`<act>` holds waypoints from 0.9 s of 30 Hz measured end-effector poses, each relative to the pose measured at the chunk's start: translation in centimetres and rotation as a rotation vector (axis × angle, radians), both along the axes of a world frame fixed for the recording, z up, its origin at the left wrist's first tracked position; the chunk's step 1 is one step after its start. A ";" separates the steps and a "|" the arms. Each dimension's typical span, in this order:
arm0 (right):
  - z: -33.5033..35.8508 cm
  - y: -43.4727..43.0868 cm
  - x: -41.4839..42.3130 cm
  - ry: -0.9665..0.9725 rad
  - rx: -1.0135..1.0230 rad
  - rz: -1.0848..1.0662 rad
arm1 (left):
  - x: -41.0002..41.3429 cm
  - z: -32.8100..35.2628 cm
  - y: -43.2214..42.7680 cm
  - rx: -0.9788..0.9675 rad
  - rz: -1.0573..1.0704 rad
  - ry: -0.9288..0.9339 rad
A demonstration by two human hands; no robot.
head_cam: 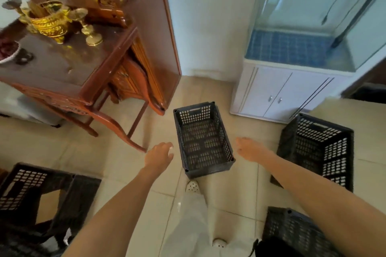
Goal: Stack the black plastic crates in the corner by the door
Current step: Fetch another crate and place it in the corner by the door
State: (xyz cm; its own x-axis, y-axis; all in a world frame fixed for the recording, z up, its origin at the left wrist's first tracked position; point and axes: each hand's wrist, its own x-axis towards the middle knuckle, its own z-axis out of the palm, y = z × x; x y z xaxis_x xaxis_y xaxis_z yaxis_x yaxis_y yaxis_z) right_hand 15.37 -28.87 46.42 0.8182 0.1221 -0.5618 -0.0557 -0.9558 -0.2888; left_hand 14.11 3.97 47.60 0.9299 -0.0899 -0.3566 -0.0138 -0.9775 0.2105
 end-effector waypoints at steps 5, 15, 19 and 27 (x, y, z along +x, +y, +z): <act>-0.8 -0.3 6.9 0.010 -0.009 -0.139 | 9.9 -1.7 0.1 -0.035 -0.109 0.037; -7.0 -2.0 18.8 0.070 -0.015 -0.254 | 21.9 -10.6 -0.2 -0.154 -0.024 0.165; -10.9 -1.7 21.7 0.083 -0.011 -0.196 | 24.0 -15.1 -0.5 -0.148 0.012 0.223; -22.6 -2.9 26.4 0.143 -0.141 0.024 | 26.7 -26.2 -0.1 -0.173 0.158 0.290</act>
State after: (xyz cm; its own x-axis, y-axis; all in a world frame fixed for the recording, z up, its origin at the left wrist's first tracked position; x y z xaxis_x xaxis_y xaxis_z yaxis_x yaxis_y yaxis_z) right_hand 41.72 -31.79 23.81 0.7263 0.0528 -0.6853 -0.0632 -0.9877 -0.1431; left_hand 40.79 3.83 21.36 0.7995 -0.0357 -0.5997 0.2186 -0.9125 0.3457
